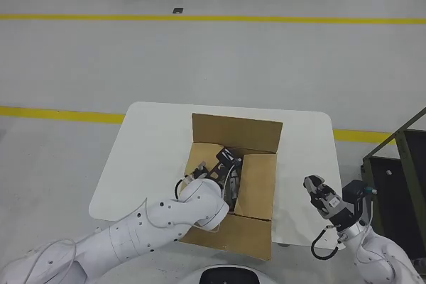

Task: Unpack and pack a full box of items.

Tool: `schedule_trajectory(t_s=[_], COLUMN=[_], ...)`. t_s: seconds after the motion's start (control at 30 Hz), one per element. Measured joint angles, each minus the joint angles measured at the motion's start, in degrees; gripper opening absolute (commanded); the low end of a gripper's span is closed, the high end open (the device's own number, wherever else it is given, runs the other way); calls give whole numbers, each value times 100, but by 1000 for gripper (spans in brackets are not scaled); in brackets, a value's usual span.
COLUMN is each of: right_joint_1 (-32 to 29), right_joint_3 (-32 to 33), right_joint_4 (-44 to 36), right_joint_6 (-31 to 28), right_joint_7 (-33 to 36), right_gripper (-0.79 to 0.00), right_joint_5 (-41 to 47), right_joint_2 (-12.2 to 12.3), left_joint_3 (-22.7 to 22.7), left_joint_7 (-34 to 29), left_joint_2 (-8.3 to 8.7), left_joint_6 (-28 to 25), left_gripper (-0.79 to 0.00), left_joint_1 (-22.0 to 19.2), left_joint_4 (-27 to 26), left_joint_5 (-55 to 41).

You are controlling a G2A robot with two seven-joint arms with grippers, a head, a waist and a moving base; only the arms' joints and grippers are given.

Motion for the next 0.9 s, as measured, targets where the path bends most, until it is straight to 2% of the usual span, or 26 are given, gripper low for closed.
schedule_trajectory(t_s=[0.07,0.13,0.17,0.2,0.57,0.77,0.9], right_joint_1=[8,19,23,28,47,50,50], right_joint_3=[-10,-23,-30,-36,-64,-90,-103], right_joint_4=[5,8,7,7,-23,-48,-47], right_joint_6=[0,11,14,16,55,92,114], right_joint_7=[8,18,22,26,75,99,113], right_gripper=[-785,-785,-785,-785,-785,-785,-785], right_joint_5=[4,5,3,-3,-16,-36,6], right_joint_2=[-2,-6,-7,-9,-20,-28,-35], left_joint_3=[-34,-85,-112,-149,-704,-1306,-1880], left_joint_7=[-31,-65,-78,-91,-220,-142,-58], left_joint_2=[-56,-104,-120,-136,-120,-22,85], left_joint_6=[-23,-29,-27,-19,-102,-261,-377], left_gripper=[0,-419,-748,-785,-785,-785,-785], left_joint_1=[14,36,48,65,421,746,1027], left_joint_4=[74,136,155,174,34,-377,-717], left_joint_5=[72,189,241,330,862,628,322])
